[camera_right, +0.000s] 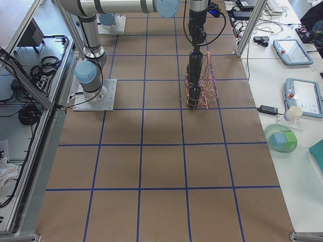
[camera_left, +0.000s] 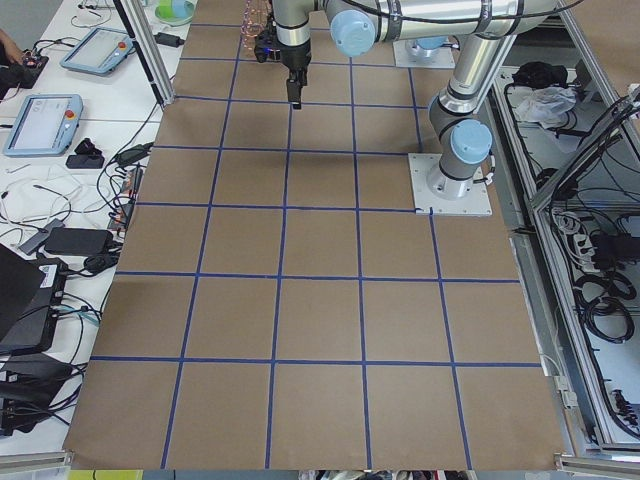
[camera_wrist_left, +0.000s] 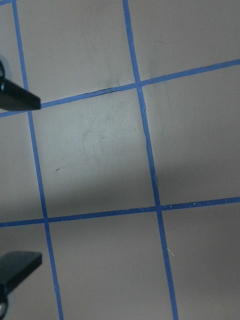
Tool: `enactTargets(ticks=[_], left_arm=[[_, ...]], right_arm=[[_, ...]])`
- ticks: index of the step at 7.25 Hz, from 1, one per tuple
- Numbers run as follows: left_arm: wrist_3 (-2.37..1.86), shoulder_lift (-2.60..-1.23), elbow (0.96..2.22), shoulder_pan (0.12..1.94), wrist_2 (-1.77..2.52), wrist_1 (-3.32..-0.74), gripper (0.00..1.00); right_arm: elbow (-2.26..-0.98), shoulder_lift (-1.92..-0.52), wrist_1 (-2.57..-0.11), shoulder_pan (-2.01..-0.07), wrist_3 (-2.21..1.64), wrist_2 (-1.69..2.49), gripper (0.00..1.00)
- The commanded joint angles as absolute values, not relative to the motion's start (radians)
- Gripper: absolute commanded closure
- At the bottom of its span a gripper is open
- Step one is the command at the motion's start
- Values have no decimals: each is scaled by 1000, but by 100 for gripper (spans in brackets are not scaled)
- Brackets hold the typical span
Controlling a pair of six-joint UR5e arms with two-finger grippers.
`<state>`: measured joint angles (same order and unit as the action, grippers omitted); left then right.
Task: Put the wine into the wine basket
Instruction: 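Carry the bottle to the copper wine rack and tilt it into a slot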
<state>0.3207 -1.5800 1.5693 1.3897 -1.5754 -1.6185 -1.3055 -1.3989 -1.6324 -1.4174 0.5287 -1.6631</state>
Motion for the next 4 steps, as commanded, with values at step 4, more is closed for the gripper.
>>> enactTargets(ticks=[4], left_arm=[[321,-1580,1571,1390,-1575,-1612,0]], right_arm=[[-1310,-1344,-1643,-1417,587,-1643,100]])
